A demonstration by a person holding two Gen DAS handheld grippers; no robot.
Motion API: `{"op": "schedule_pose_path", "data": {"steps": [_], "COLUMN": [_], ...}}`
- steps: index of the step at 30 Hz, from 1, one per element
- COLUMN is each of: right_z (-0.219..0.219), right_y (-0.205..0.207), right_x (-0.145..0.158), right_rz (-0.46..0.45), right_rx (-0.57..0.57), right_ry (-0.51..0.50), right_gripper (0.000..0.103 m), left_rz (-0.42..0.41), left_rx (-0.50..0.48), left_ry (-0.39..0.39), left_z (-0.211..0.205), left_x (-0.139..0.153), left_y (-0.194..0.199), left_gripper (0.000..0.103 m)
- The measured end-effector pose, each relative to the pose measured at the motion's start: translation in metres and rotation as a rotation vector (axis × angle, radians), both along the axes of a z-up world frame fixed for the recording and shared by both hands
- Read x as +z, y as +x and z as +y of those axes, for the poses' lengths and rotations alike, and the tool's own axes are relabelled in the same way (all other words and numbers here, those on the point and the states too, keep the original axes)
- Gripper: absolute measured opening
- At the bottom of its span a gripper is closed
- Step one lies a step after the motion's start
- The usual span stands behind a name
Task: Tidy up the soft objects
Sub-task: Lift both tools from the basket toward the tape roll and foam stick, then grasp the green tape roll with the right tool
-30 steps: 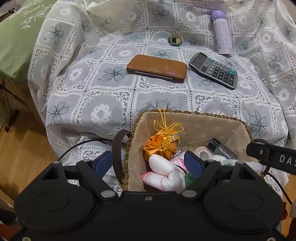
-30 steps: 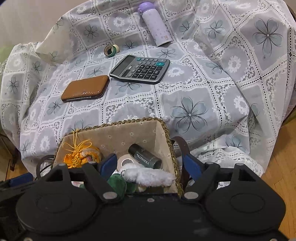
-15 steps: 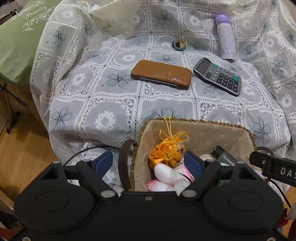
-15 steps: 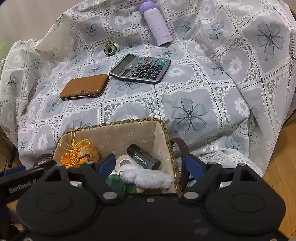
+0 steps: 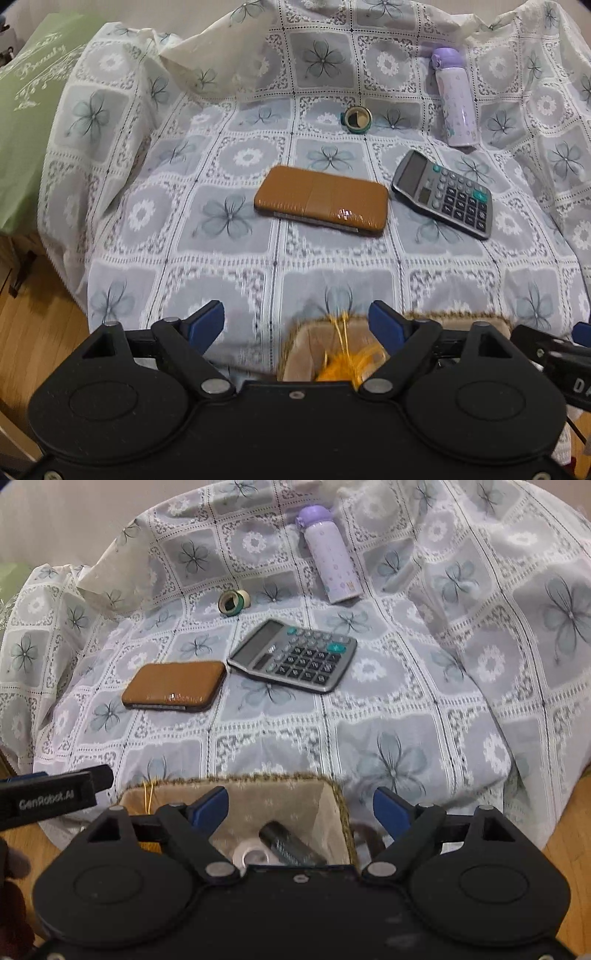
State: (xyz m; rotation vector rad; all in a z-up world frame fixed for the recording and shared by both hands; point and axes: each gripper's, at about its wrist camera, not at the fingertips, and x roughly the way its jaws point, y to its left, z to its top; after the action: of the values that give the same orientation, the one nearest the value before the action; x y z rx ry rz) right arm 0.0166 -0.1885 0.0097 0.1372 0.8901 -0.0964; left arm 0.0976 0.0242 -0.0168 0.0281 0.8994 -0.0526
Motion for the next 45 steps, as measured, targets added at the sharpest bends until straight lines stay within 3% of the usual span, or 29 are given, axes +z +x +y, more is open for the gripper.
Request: {"op": "schedule_pose_path", "data": {"steps": [19,30,37,40,45], "right_z": [0.001,0.014,0.018,0.022,0.037], "right_y": [0.096,0.173,0.227,0.248,0.287], "right_x": [-0.01,-0.008,-0.01,-0.011,-0.012], "right_rz": [-0.022,-0.083,-0.148,-0.196,-0.211], "right_rx": [0.073,0.107,0.139,0.133,0.195], "right_ry": [-0.033,-0.093,-0.12,-0.156,-0.195], "right_gripper": [0.086,0.087,0.092,0.096,0.094], "left_rz": [-0.035,-0.178,-0.202,-0.194,-0.185], "left_rx": [0.017,0.022,-0.019,-0.031,-0.063], "left_ry": [0.028,0.028,0.039,0.008,-0.01], "left_z": [0.006,0.018,0.022,0.025,0.026], "left_x": [-0.027,-0.036,-0.053,-0.056,-0.062], "left_y": [0.098,0.182,0.239,0.26,0.288], "left_gripper": [0.09,0.091,0.091,0.091,0.091]}}
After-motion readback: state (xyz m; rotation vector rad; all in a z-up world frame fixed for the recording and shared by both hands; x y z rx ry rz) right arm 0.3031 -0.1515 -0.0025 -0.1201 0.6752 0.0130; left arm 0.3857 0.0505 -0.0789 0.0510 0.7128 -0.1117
